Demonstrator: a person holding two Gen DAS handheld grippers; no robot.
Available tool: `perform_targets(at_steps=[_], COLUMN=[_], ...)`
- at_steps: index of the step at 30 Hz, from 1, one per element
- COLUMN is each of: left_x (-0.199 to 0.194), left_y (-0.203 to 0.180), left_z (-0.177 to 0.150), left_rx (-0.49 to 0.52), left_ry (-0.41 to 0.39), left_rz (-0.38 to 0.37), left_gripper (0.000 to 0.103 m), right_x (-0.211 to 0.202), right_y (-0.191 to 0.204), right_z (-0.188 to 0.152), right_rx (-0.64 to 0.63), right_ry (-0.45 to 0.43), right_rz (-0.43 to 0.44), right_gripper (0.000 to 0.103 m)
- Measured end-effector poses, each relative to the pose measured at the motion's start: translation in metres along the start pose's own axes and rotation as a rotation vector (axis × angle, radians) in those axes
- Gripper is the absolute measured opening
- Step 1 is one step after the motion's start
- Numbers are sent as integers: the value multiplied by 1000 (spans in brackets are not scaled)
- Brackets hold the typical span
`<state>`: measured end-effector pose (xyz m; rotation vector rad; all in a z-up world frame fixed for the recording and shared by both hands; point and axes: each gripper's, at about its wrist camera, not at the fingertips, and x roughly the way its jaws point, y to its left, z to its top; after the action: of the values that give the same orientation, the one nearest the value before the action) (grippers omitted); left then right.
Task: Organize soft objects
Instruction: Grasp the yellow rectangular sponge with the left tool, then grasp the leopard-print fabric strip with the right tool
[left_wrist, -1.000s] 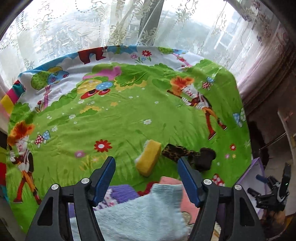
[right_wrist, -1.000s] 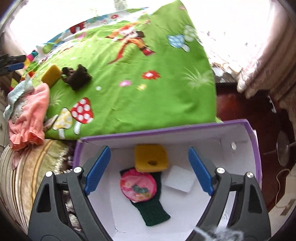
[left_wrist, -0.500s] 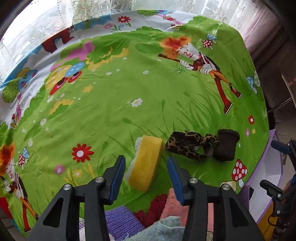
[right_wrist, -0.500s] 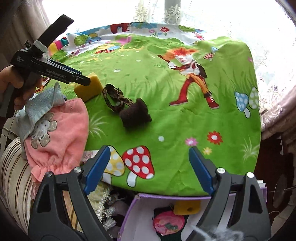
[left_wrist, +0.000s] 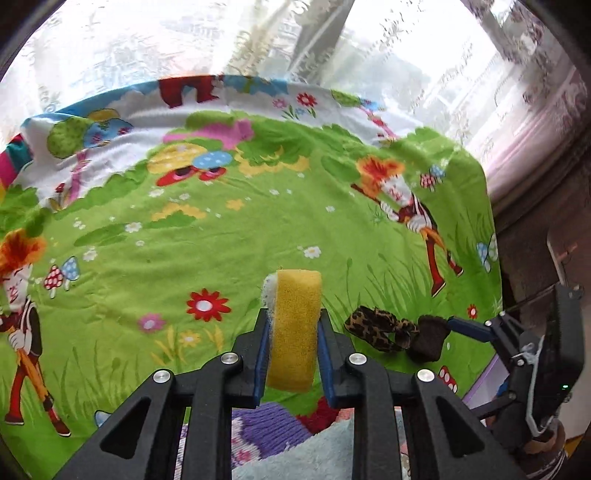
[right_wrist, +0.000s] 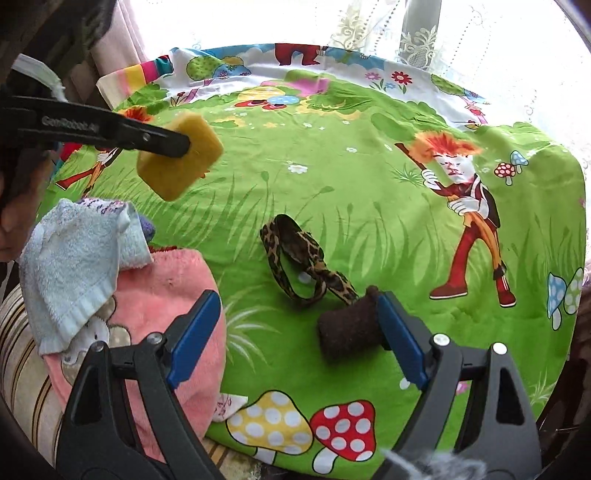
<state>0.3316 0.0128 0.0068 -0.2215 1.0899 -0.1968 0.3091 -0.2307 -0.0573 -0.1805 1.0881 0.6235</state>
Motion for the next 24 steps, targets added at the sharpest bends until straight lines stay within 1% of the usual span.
perform_targets(at_steps=[2,6,9,11,12,14,15,16,17,18,20,24], left_x=[-19,-54,-77,-94,-104,-121,-128,-134,-138,-140,-141,-140], left_y=[11,21,28,39,45,57,64,69,74,78,81,81], left_z=[-1,-19,-39,-52,-59,-73,-80,-86,-92,-98,-108,-119], left_rx=[-53,-108,-151,-189,-207,-243,-264,-282,-300,-315,-330,-345], left_ry=[-51,-129,-177,-210,-229,-264,-279,-290,-296,-299,-297,-292], left_rz=[-13,-48,-73,-82,-81,-72,-69,-67,-64,-63,-65,-78], left_gripper=[24,24,24,24,24,24,24,24,24,24,24,24], right_x=[4,11,18,26,30,38,41,43,44,45,44,25], right_y=[3,7,8,10,11,13,15,17,17,16,13,12], right_z=[3,9,15,18,18,16,15,13,12,11,10,9], right_rx=[-9,-44,-53,-71,-81,-101,-112,-125,-130,-121,-99,-80], right_ry=[-4,-14,-7,9,19,41,46,45,43,43,32,-20], right_rz=[-6,-26,-22,-35,-40,-43,-47,-58,-60,-49,-41,-41], right_gripper=[88,86,74,61,57,41,37,31,20,14,8,7])
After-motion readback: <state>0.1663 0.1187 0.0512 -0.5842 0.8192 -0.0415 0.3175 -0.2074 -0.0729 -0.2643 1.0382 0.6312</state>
